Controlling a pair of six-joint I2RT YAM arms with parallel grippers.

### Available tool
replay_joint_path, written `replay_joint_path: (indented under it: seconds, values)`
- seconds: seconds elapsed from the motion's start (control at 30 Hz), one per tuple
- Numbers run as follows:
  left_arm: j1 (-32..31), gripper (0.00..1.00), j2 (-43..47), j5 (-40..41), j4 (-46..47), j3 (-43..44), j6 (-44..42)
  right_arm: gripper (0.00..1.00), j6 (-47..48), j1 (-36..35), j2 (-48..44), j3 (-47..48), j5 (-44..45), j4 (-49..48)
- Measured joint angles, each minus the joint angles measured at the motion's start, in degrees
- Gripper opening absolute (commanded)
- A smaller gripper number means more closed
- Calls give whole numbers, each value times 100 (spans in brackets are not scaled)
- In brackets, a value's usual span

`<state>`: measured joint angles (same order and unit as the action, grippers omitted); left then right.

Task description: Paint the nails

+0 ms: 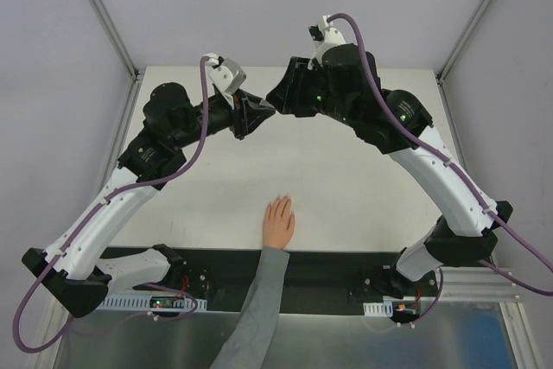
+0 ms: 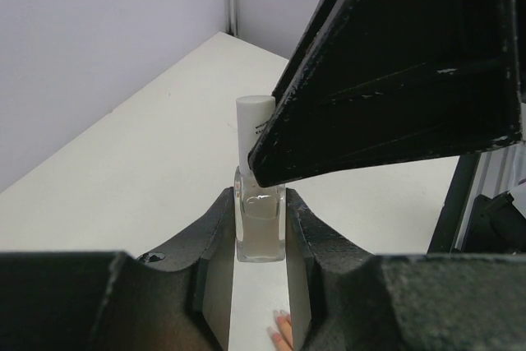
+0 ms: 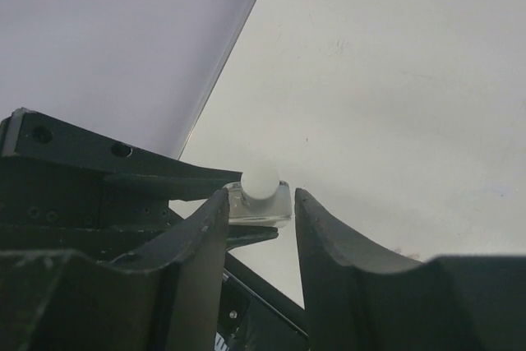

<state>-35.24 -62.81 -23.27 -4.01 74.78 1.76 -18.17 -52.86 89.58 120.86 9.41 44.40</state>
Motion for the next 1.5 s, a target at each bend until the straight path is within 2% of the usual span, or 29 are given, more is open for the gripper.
replay_joint_path:
  seconds: [0.13, 0.17, 0.23, 0.3, 0.33, 0.37, 0.53, 0.6, 0.67, 0.73, 0.8, 0.9, 1.0, 1.03, 1.07, 1.13, 1.17, 1.27, 1.4, 1.5]
  values:
    - [-63, 0, -20, -9, -28, 0, -101, 33, -31, 0, 4, 0, 42, 2]
    - [-81, 0, -28, -7, -39, 0, -116, 28, -39, 0, 7, 0, 42, 0]
    - [-83, 0, -46, -17, -68, 9, -120, 26, -39, 0, 13, 0, 42, 0]
    - [-83, 0, -50, -24, -98, 20, -120, 20, -50, 9, 13, 0, 46, 15]
    - [-83, 0, -50, -24, -109, 28, -120, 16, -57, 20, 13, -4, 33, 11]
    - [-81, 0, -37, -42, -146, 28, -120, 2, -81, 74, -66, -188, -96, -125]
    - [-61, 0, 2, -271, -358, 28, 39, 1, -90, 378, -433, -990, -970, -734]
    - [31, 0, 24, -625, -407, 26, 267, 0, 68, 645, -837, -1810, -1917, -1482]
    - [227, 0, 72, -1344, -68, -125, 741, 0, 170, 922, -1163, -2424, -2892, -2173]
    - [461, 0, 168, -2162, 931, -520, 1786, 0, 162, 1248, -1405, -2874, -4011, -2881]
    - [654, 0, 160, -2826, 2109, -887, 2905, 0, 9, 1451, -1410, -2931, -4937, -3305]
    - [852, 0, -55, -3657, 3449, -1043, 4293, 0, -116, 1513, -1390, -3005, -5582, -3825]
    - [863, 0, -90, -3960, 3790, -1088, 4662, 1, -146, 1480, -1515, -3165, -5821, -3985]
    - [857, 0, -66, -4000, 3735, -1082, 4629, 5, -125, 1462, -1534, -3169, -5829, -3969]
    - [855, 0, -39, -4026, 3617, -1056, 4531, 19, -96, 1445, -1547, -3169, -5825, -3936]
    - [844, 0, 20, -4019, 3213, -973, 4175, 39, 20, 1408, -1565, -3136, -5737, -3764]
    - [826, 0, 39, -3980, 2946, -918, 3939, 61, 81, 1386, -1565, -3077, -5643, -3582]
    - [817, 0, 81, -3735, 2382, -804, 3176, 82, 173, 1305, -1565, -2815, -5060, -2850]
    - [817, 0, 146, -3064, 1731, -732, 2380, 90, 138, 1213, -1622, -2531, -3810, -2020]
    - [750, 0, 181, -2411, 1467, -732, 2065, 89, 52, 1091, -1545, -2140, -2835, -1349]
